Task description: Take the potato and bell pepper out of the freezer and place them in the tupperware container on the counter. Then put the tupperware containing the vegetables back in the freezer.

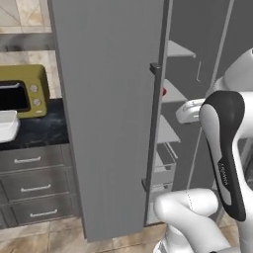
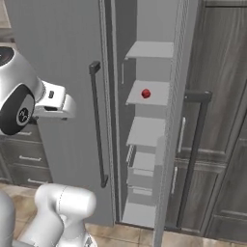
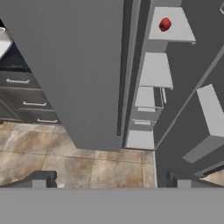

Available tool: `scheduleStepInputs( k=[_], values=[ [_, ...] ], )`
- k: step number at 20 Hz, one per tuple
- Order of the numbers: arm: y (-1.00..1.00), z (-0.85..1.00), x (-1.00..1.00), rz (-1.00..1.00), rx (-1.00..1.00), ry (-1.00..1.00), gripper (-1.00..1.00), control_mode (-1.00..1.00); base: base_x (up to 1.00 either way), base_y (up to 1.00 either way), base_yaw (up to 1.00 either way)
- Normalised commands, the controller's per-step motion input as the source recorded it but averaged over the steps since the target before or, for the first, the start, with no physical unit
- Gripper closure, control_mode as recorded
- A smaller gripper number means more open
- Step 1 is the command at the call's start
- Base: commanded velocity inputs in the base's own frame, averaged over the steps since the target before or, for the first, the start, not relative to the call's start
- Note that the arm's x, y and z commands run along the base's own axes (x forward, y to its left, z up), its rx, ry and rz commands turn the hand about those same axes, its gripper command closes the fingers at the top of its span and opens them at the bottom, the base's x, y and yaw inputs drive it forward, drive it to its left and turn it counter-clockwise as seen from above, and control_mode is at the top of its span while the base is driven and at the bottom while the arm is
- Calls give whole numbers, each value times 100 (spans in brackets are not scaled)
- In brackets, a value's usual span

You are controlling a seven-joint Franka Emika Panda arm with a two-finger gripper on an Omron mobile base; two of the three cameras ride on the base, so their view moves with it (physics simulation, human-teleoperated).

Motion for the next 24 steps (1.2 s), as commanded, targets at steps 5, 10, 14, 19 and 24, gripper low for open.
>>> scheduleStepInputs(
  k=[5,10,14,19,24],
  values=[
    [0,0,0,0,0,0,-100,100,44,-33,-7],
    [0,0,0,0,0,0,-100,100,55,-36,-4],
    [0,0,0,0,0,0,-100,100,55,-31,-4],
    [0,0,0,0,0,0,-100,100,49,-23,-4],
    [0,0,0,0,0,0,-100,100,38,-33,-3]
  ],
)
